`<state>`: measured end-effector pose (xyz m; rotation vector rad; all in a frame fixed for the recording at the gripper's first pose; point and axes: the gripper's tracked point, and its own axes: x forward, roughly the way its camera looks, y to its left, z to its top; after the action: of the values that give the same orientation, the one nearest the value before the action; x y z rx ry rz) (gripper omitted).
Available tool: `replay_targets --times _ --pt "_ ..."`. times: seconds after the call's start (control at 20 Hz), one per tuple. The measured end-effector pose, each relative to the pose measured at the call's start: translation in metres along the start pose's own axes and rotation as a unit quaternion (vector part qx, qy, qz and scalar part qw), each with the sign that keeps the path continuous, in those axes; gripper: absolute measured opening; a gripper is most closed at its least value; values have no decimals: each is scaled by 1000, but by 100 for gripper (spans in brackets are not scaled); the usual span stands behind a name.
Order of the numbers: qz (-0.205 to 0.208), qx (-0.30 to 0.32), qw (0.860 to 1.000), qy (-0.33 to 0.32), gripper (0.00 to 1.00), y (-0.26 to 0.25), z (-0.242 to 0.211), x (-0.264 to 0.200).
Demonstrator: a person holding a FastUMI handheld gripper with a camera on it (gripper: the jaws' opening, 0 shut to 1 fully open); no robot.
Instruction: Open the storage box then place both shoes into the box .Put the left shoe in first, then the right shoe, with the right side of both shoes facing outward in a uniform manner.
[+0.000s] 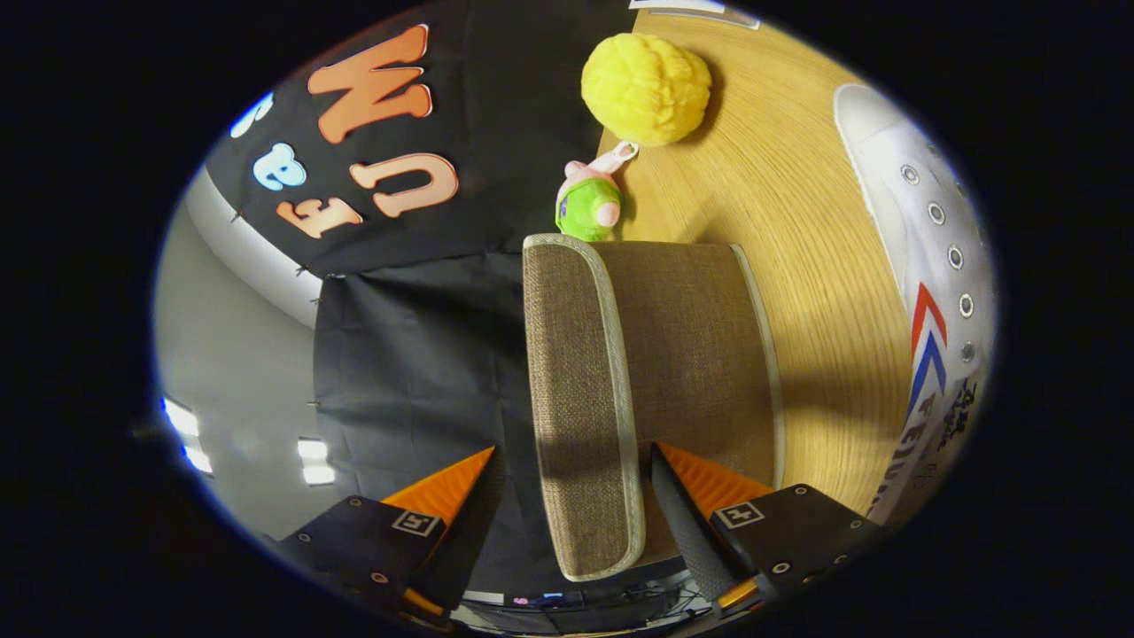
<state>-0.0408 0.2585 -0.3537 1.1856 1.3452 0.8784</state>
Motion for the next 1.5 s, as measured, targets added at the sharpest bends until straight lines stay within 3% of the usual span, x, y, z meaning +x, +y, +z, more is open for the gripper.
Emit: replay_targets --times 0.2,0.4,0.5,0.55,0.7,0.85,1.0,1.1,1.5 --pt "17 13 1000 -11 91 8 4 -3" --pt "77 35 996 -30 71 37 8 -3" --pt "46 27 998 -21 53 26 -1 10" --pt "25 22 999 -9 39 17 -9 17" --pt "8 21 1000 7 25 16 -25 25" --pt "2 10 1000 -28 2 21 -19 32" --pt "11 -19 998 -61 1 38 -15 37" --pt "46 -16 997 -60 0 62 -17 34" --pt "40 -56 995 -72 0 113 -19 52"
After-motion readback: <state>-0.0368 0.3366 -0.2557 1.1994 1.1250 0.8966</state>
